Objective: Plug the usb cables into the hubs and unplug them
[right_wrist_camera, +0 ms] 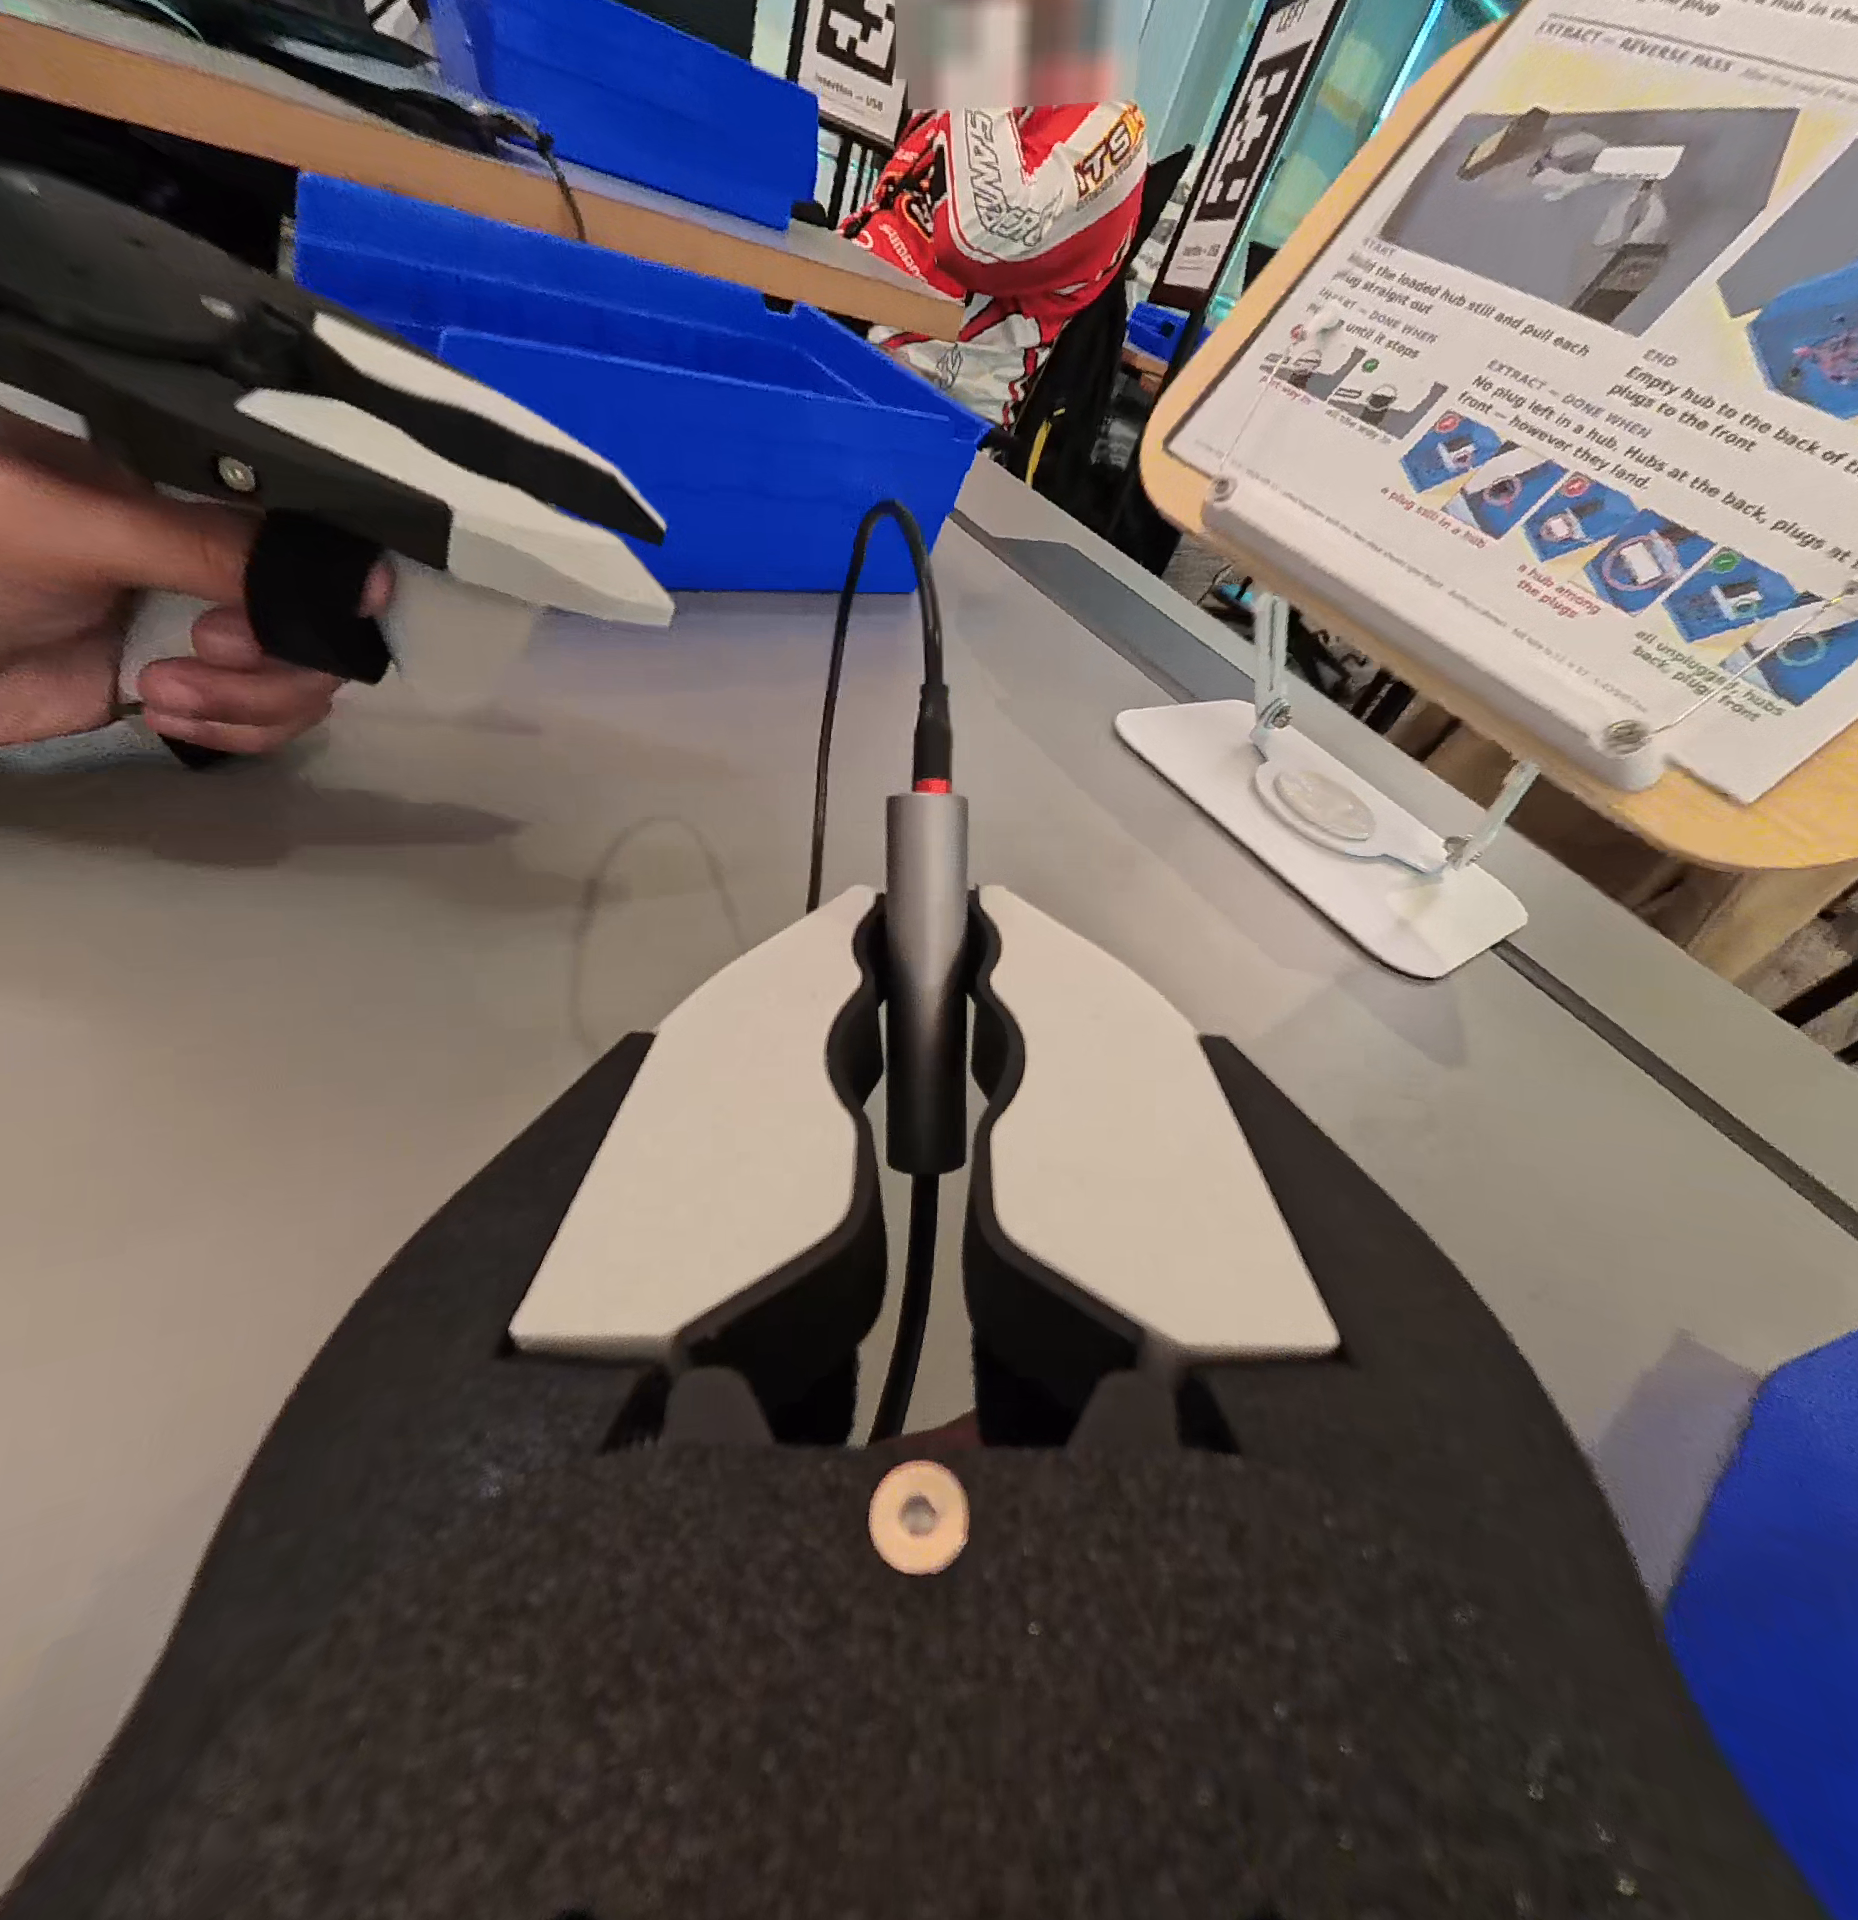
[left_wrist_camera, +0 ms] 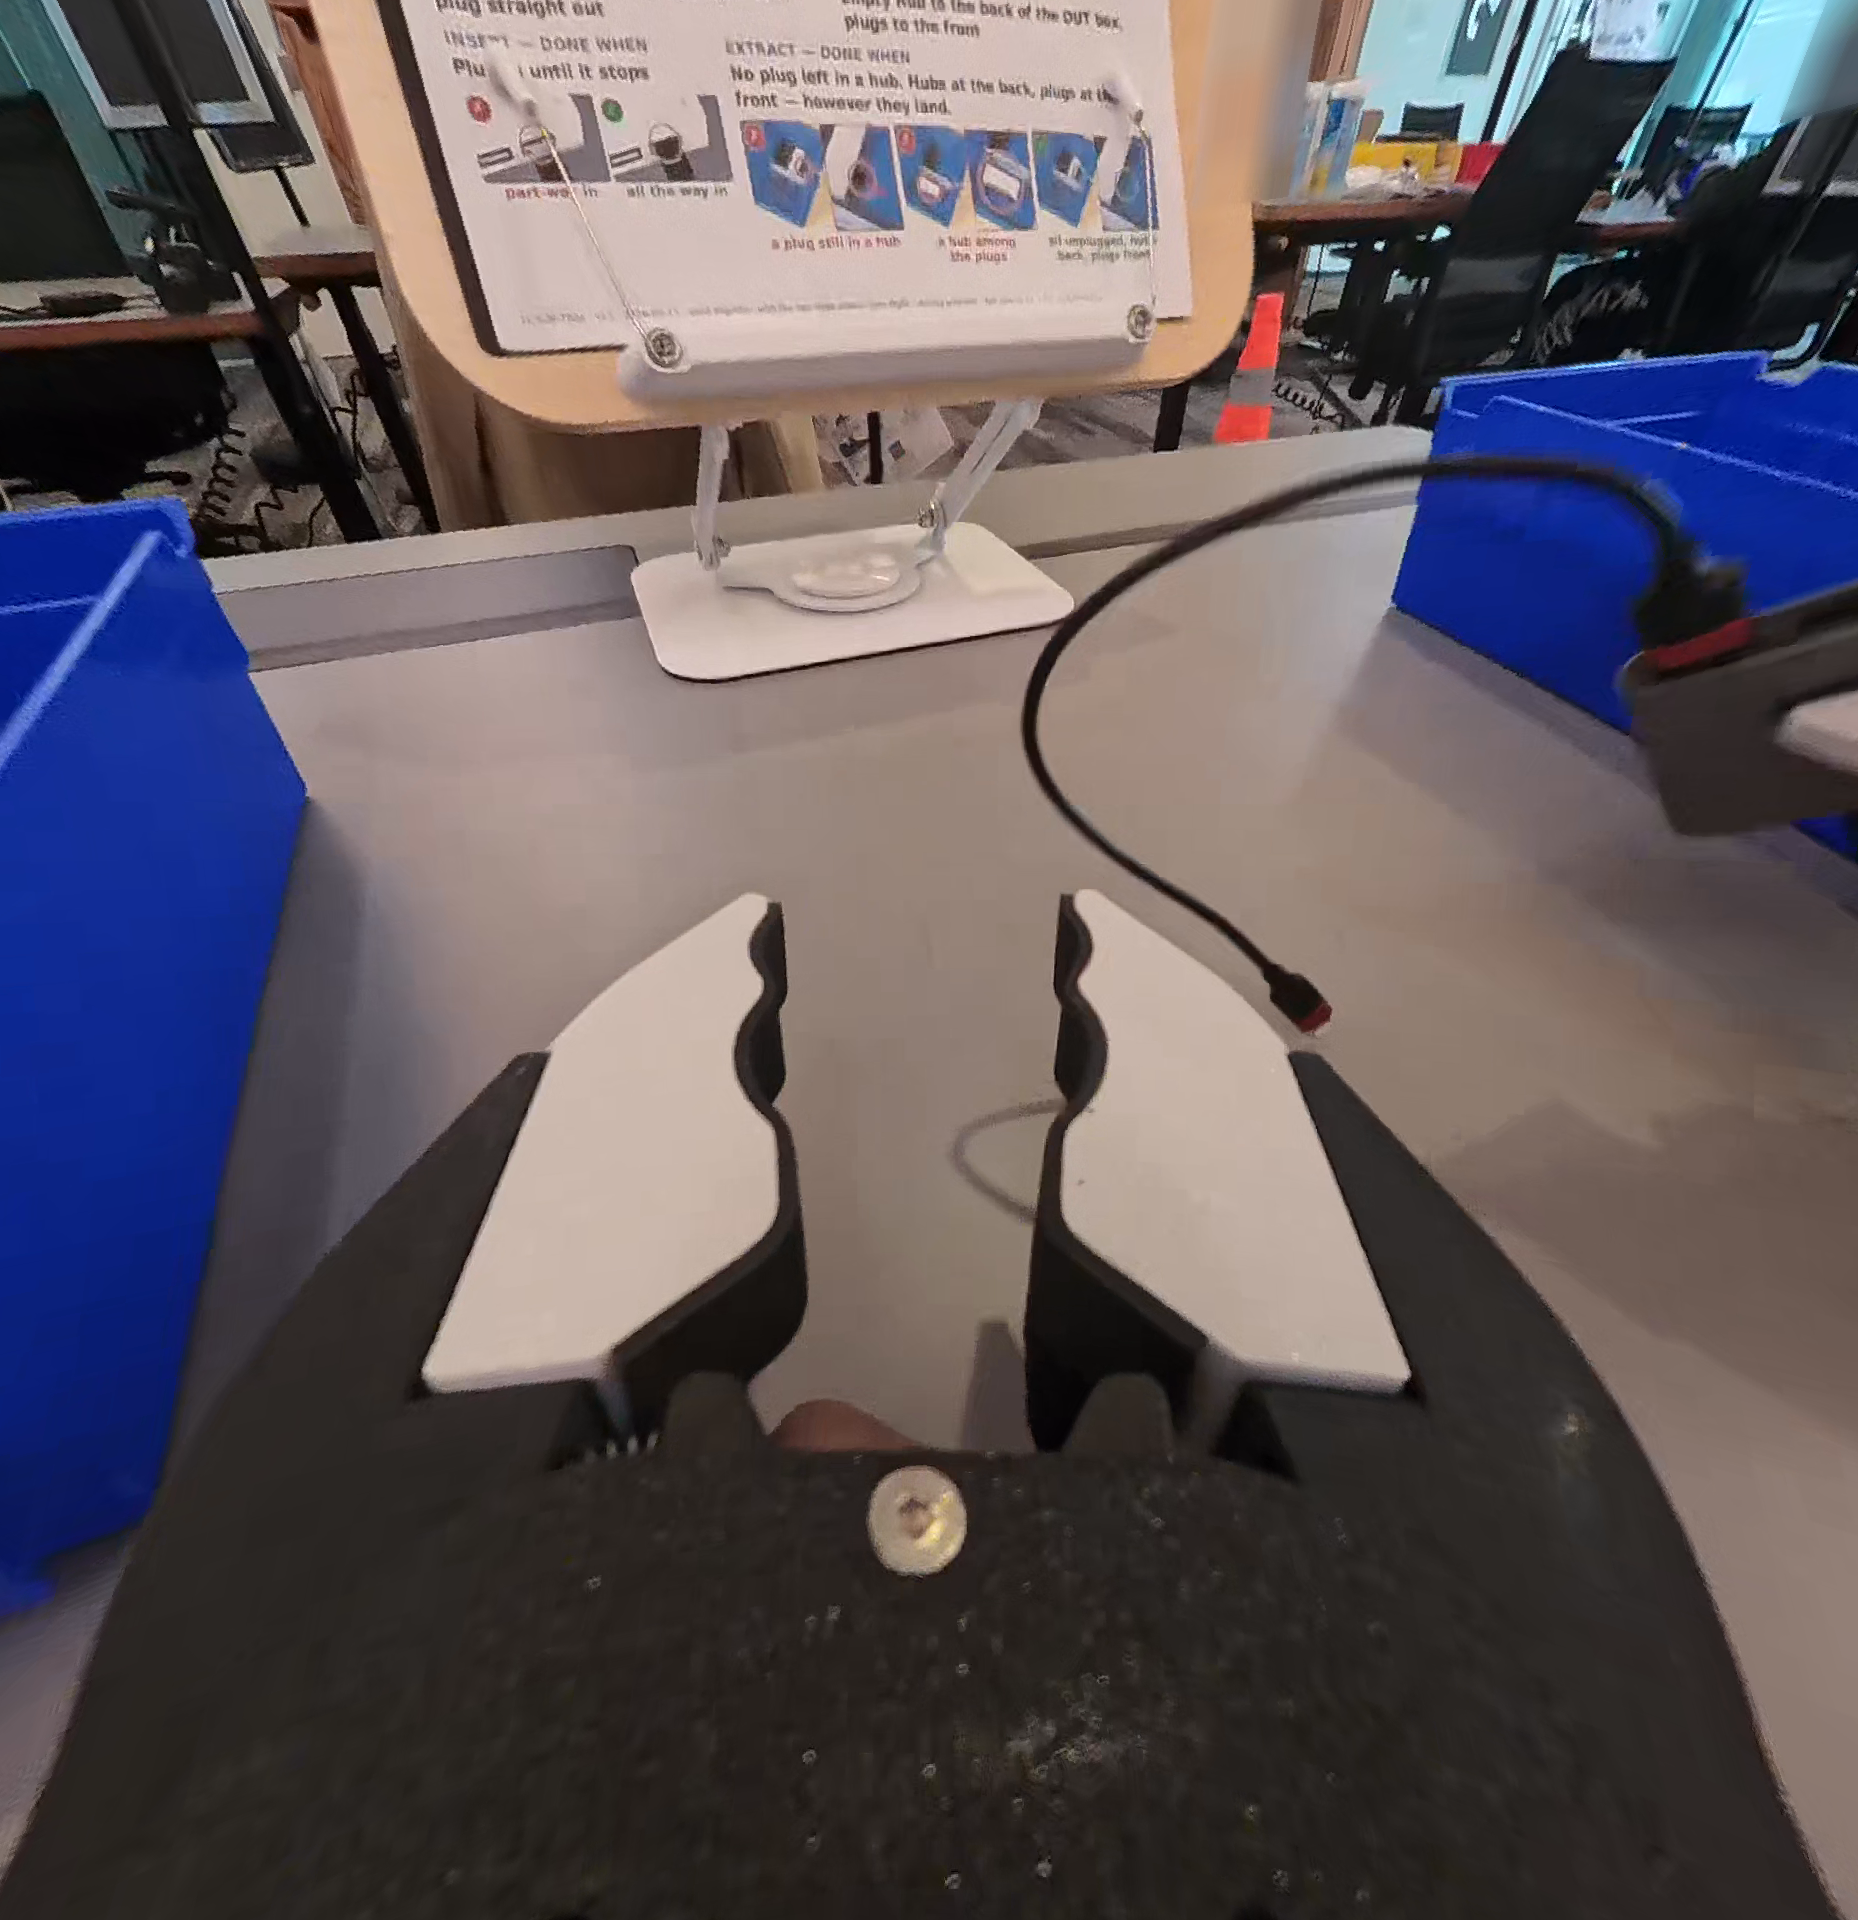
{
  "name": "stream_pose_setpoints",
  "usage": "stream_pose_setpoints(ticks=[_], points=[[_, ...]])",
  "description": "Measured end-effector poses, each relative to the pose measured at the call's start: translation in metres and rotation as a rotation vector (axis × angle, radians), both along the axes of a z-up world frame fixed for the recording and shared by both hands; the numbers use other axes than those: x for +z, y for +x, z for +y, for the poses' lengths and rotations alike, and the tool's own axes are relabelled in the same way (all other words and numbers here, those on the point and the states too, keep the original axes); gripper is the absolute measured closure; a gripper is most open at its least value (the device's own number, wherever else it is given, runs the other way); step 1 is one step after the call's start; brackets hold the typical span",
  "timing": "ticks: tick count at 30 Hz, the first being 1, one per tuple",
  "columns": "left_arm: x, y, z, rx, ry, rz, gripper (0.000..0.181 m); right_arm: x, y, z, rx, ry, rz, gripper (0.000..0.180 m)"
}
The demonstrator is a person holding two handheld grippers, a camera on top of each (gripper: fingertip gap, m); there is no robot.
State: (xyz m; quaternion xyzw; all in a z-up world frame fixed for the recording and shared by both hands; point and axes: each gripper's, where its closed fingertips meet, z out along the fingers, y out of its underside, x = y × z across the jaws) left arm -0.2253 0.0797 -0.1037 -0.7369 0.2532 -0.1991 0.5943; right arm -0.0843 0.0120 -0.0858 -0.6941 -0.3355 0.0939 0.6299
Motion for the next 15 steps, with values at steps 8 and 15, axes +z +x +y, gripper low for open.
stream_pose_setpoints(ticks=[8, 15], points=[[0.012, -0.004, -0.009, -0.053, 0.053, -0.117, 0.132, 0.143, 0.086, 0.001, -0.127, 0.018, -0.240, 0.167], [0.014, -0.004, -0.013, -0.111, 0.022, -0.166, 0.131, 0.219, 0.252, -0.003, -0.356, -0.148, -0.688, 0.167]])
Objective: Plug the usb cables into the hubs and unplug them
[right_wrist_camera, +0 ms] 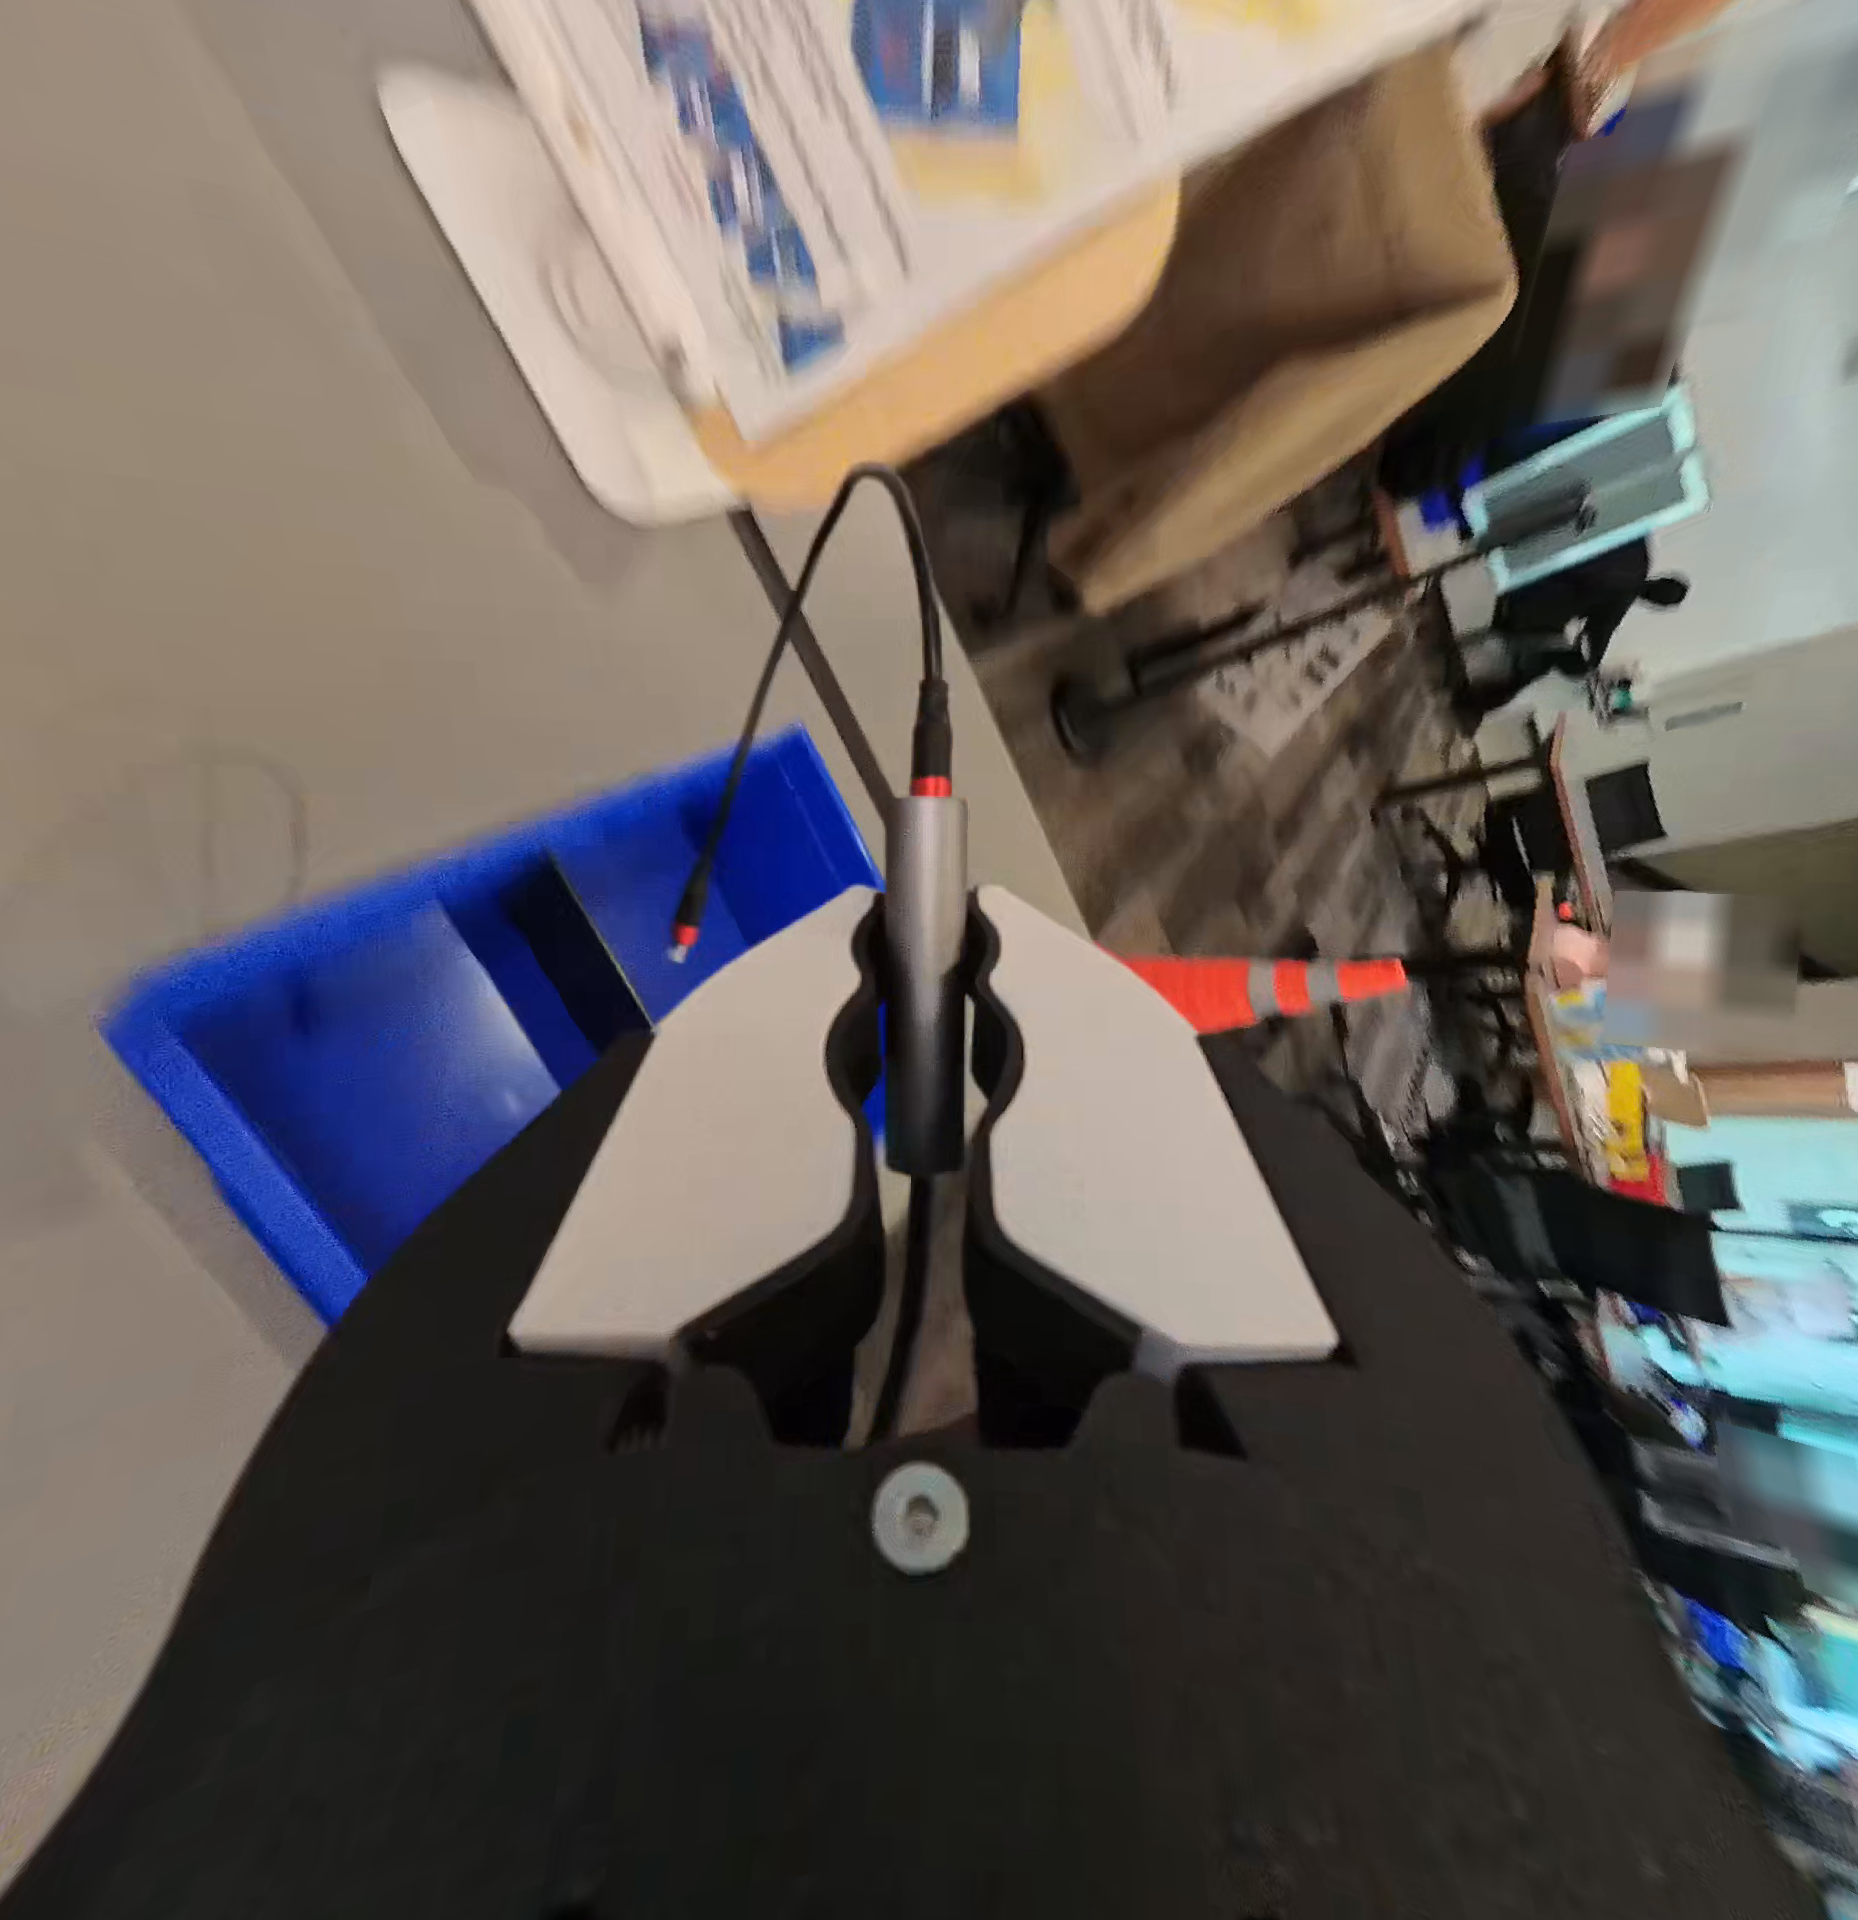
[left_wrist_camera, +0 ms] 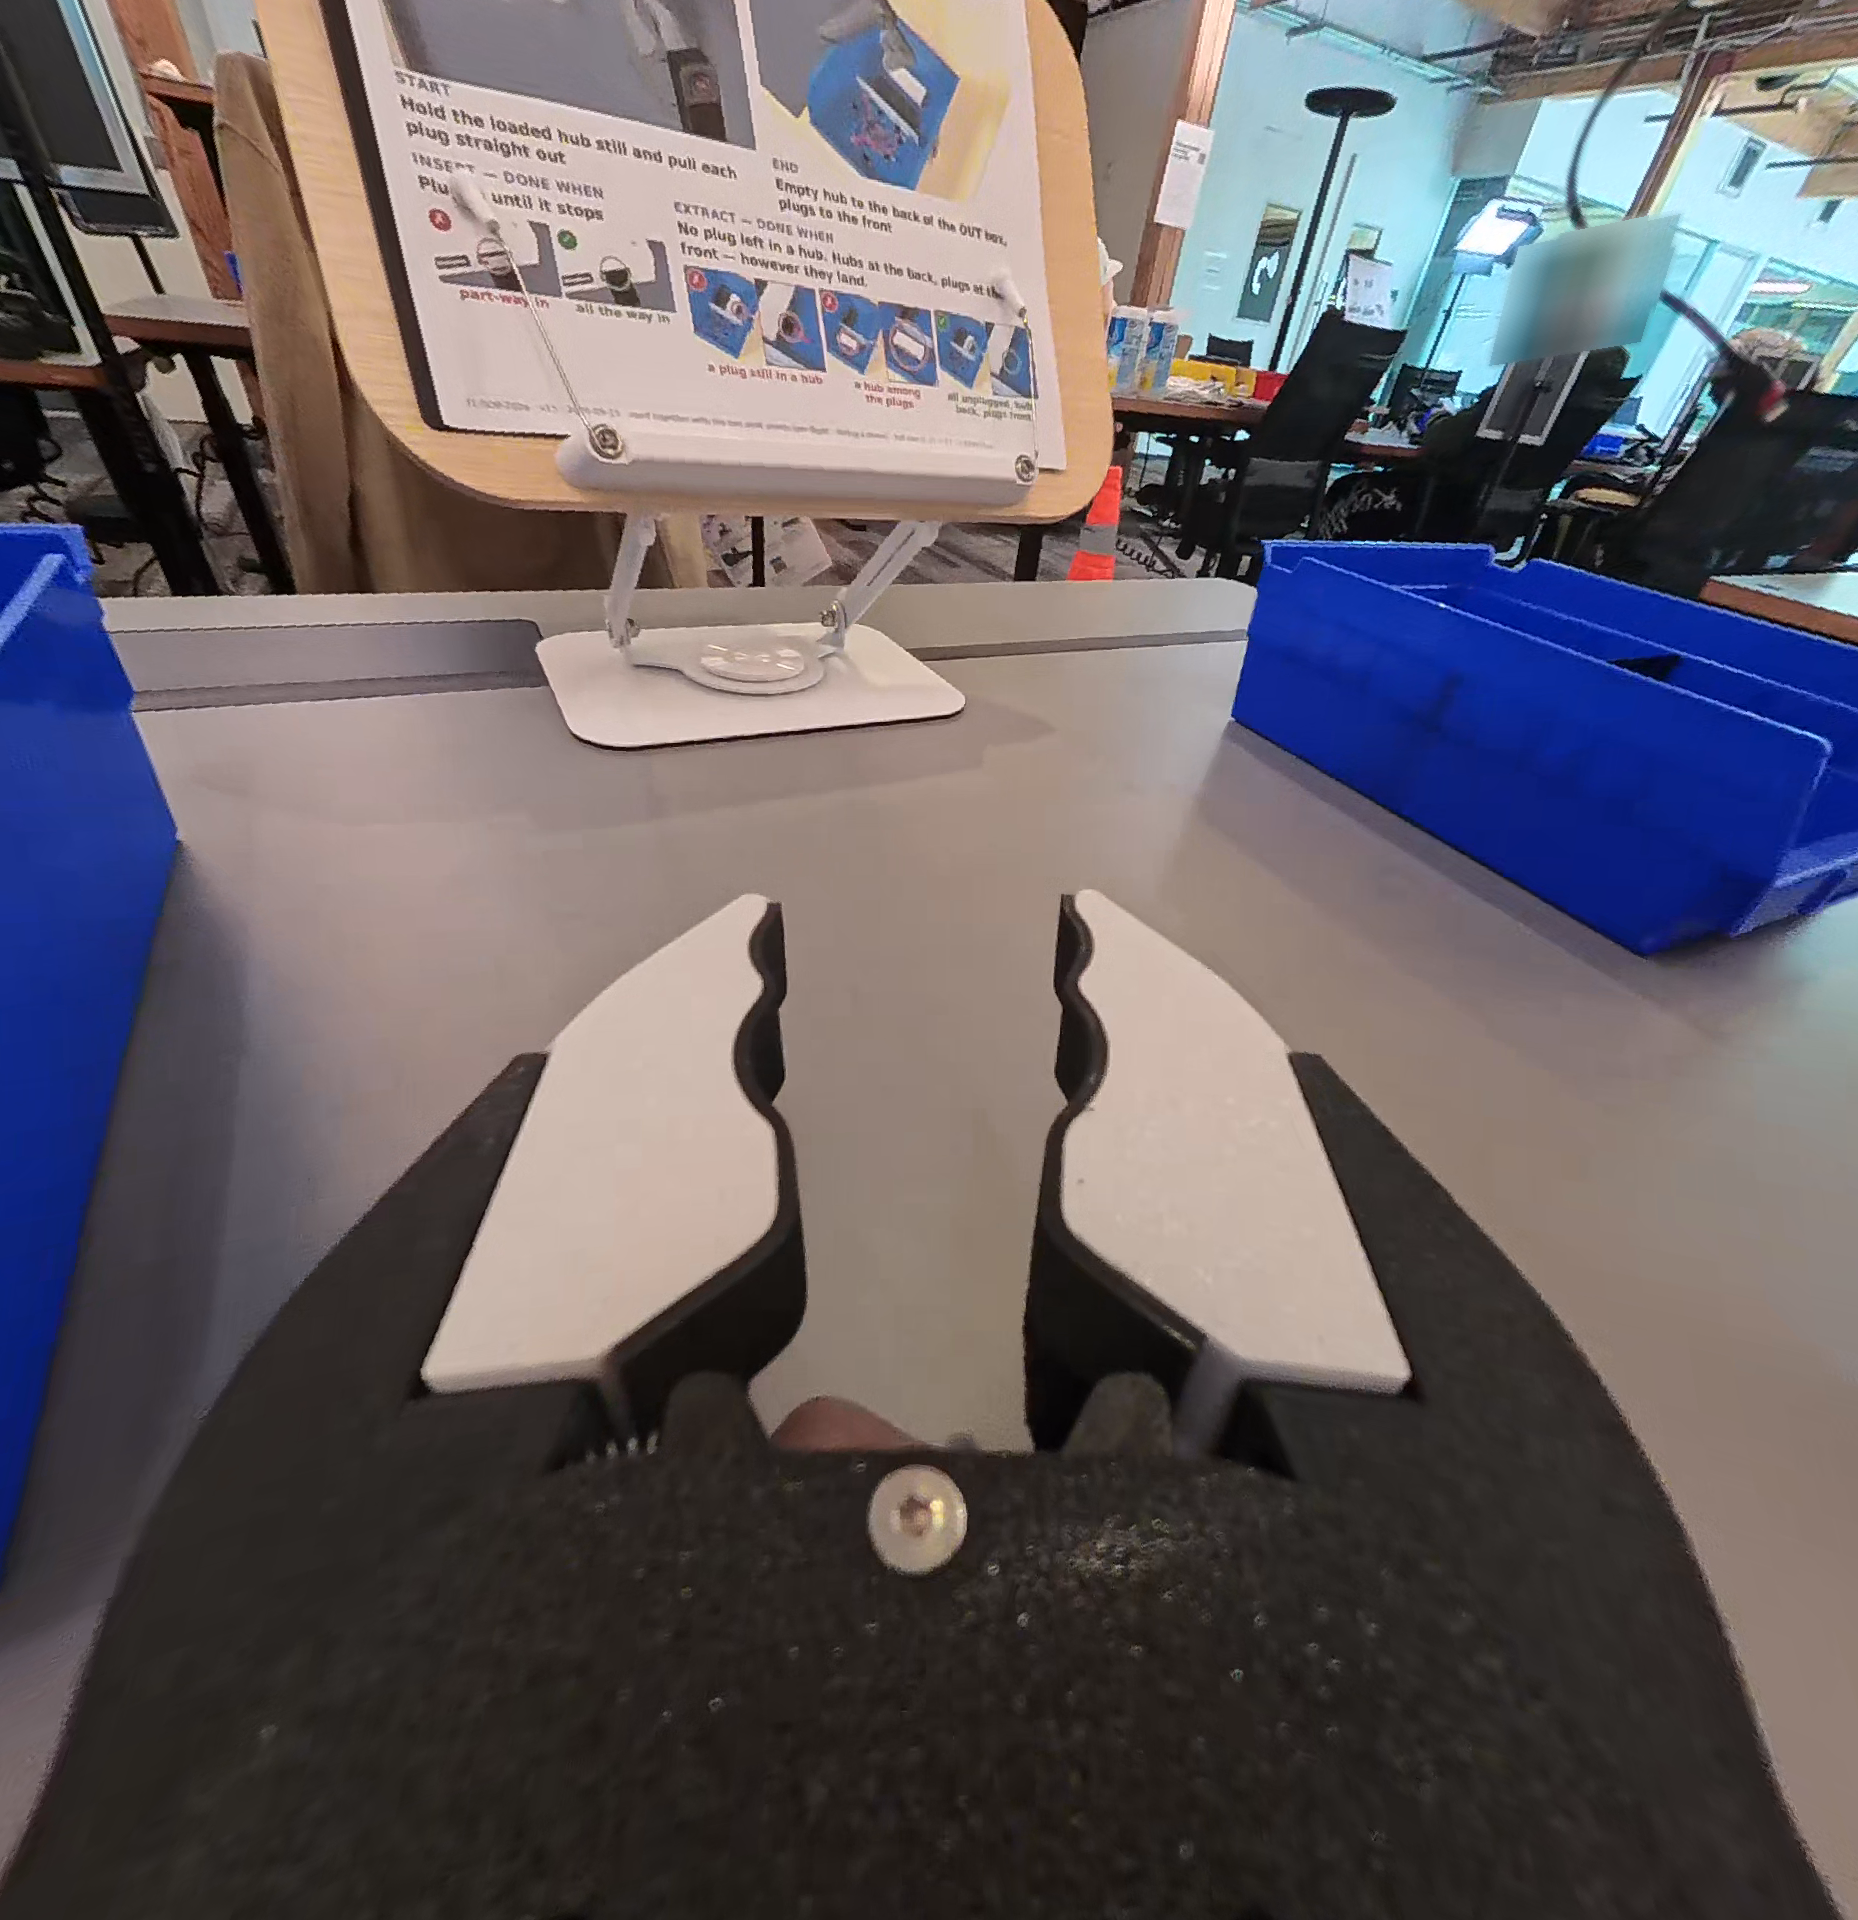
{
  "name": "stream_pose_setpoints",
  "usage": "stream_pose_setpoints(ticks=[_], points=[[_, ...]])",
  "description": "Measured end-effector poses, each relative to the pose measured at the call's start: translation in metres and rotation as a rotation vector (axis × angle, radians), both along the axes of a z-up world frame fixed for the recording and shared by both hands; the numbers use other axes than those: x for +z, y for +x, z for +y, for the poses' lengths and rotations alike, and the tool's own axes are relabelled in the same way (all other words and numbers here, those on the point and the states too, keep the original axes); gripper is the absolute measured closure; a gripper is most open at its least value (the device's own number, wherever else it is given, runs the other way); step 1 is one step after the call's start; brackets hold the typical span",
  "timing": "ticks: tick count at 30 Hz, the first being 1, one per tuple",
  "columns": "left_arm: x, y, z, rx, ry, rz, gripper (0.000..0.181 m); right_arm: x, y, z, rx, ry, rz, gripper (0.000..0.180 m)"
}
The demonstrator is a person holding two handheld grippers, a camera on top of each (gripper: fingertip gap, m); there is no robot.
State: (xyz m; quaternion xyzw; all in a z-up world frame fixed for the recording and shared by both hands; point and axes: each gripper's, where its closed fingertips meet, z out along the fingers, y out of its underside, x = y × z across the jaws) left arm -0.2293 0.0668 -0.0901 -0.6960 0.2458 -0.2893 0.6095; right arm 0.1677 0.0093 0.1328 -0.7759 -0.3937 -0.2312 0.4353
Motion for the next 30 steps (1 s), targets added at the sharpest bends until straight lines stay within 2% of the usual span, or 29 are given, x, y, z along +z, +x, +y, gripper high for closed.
stream_pose_setpoints(ticks=[5, 10, 15, 20, 23, 30], points=[[-0.005, 0.005, 0.002, -0.014, -0.026, 0.031, 0.131, -0.020, 0.076, 0.020, -0.084, -0.245, -0.110, 0.167], [-0.007, 0.012, -0.001, -0.042, -0.017, 0.058, 0.130, -0.100, 0.099, 0.055, -0.006, -0.540, -0.110, 0.168], [-0.006, 0.014, -0.004, -0.048, 0.011, 0.072, 0.130, -0.177, 0.097, 0.089, 0.105, -0.750, 0.087, 0.167], [-0.008, 0.017, -0.005, -0.051, 0.019, 0.099, 0.130, -0.240, 0.103, 0.114, 0.174, -0.856, 0.216, 0.166], [-0.008, 0.016, -0.004, -0.038, 0.024, 0.107, 0.130, -0.268, 0.103, 0.116, 0.186, -0.939, 0.263, 0.167], [-0.012, 0.018, 0.007, -0.051, -0.071, 0.067, 0.129, -0.299, 0.098, 0.095, 0.150, -1.136, 0.101, 0.166]])
